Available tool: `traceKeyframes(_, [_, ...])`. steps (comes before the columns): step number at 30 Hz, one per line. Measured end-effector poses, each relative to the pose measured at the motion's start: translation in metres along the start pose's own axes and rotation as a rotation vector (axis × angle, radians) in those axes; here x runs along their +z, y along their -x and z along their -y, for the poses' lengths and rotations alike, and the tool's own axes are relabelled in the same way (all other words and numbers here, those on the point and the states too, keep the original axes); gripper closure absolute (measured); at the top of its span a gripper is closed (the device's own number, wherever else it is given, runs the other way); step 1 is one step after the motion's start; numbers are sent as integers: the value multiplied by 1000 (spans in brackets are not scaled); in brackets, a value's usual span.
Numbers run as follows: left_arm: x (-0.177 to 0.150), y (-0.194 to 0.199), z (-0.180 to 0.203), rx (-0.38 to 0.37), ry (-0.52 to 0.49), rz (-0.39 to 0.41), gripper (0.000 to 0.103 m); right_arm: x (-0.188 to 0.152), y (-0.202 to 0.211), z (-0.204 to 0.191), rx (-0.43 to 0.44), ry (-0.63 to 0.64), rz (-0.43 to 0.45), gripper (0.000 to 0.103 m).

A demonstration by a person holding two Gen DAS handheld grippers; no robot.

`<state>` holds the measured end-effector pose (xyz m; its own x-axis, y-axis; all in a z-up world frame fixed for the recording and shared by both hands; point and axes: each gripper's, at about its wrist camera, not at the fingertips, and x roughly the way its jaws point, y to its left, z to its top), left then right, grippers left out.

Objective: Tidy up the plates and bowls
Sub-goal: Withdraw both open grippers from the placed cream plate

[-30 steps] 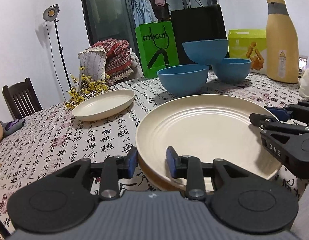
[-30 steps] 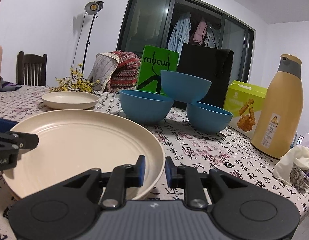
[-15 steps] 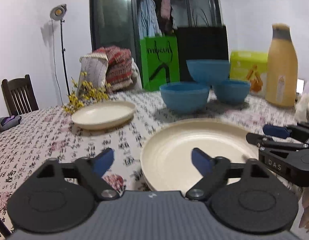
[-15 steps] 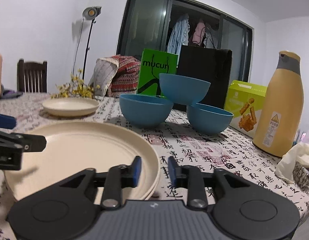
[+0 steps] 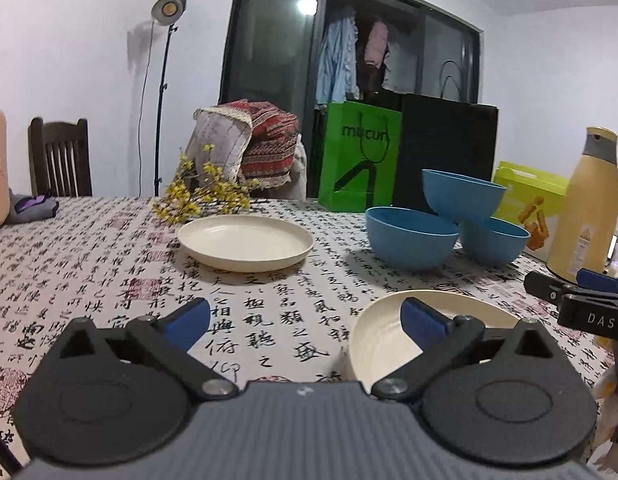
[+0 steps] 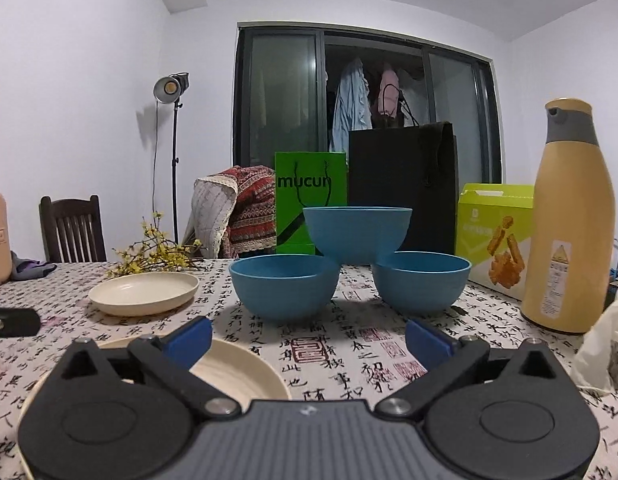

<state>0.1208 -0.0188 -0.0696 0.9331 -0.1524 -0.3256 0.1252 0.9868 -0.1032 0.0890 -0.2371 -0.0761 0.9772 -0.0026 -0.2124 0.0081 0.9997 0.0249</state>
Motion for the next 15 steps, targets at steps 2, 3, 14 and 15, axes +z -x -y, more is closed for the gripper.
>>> traceKeyframes(2, [0,-3,-4,-3,17,-10,0,0,-5,2,1,-15,3,0])
traceKeyframes(3, [0,-4,-6,-5,23,-13,0,-1,-8,4,5,-25,1,0])
traceKeyframes(14, [-8,-5,-17,17,104,5,0,-8,-16,14,32,-112,-11,0])
traceKeyframes(15, [-8,-5,-18,21,106,9,0,-9,-15,15,28,-119,-6,0])
